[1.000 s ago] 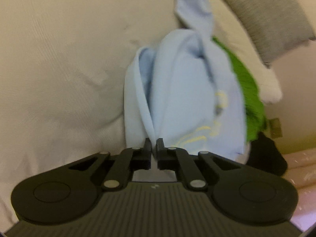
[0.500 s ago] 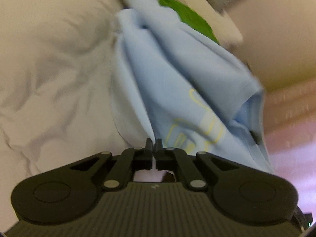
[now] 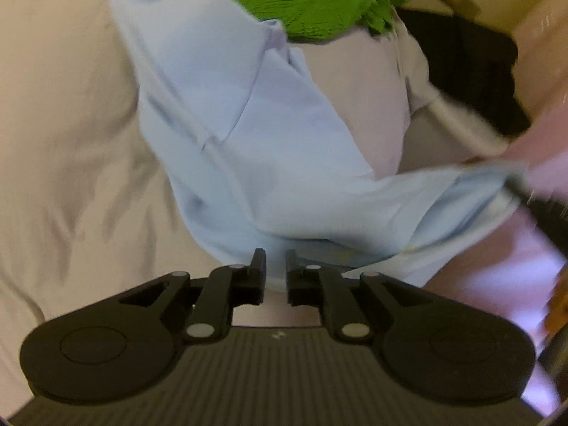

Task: Fold clothes
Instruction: 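Lift the sweatshirt with both grippers, pulling it off the bed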

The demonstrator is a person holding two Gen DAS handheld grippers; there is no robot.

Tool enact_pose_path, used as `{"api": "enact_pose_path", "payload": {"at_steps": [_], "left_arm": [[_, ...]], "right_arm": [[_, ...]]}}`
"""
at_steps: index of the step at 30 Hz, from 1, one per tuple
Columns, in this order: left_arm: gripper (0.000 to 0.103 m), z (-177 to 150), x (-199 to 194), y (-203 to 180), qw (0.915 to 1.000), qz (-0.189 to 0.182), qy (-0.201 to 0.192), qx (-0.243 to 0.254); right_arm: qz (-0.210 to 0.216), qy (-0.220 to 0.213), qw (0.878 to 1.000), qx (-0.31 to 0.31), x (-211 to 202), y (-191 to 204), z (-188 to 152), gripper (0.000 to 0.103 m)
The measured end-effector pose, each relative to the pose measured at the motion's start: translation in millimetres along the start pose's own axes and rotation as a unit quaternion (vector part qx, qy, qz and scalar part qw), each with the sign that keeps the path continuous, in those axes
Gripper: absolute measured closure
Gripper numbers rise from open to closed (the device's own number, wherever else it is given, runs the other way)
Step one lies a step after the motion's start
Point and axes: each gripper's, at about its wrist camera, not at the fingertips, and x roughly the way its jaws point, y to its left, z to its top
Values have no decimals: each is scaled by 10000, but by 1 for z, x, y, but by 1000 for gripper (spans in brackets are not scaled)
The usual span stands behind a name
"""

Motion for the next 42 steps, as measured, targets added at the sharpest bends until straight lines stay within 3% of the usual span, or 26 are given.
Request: {"api": "enact_pose_path", "payload": {"at_steps": [4,8,12,20,31,34,38,42], "left_arm": [[95,12,17,-11,9980,211,-46,586],[90,22,33,-15,9947,231,-46,997],[90,25,45,-12,9912,83,62,1318],[90,21,42,-10,9779,-364,97,2056],[86,4,50,-16,9618,-385,121,2707],[78,-1,55,-23,9515,-273,79,3063],[75,-5,64,-33,9380,-188,11,3460],[77,-3,90,-39,9318,-197,173,3620]], "right_arm": [[173,-5,9989,-434,17,22,26,100],[14,452,9914,-1229,56,53,45,100],[-109,760,9852,-1530,76,67,45,100],[-366,978,9829,-1519,86,65,37,100],[-601,1079,9815,-1463,77,62,27,100],[-649,1096,9812,-1447,77,60,25,99],[-710,1118,9808,-1429,77,59,23,99],[-736,1153,9803,-1427,78,58,21,99]]}}
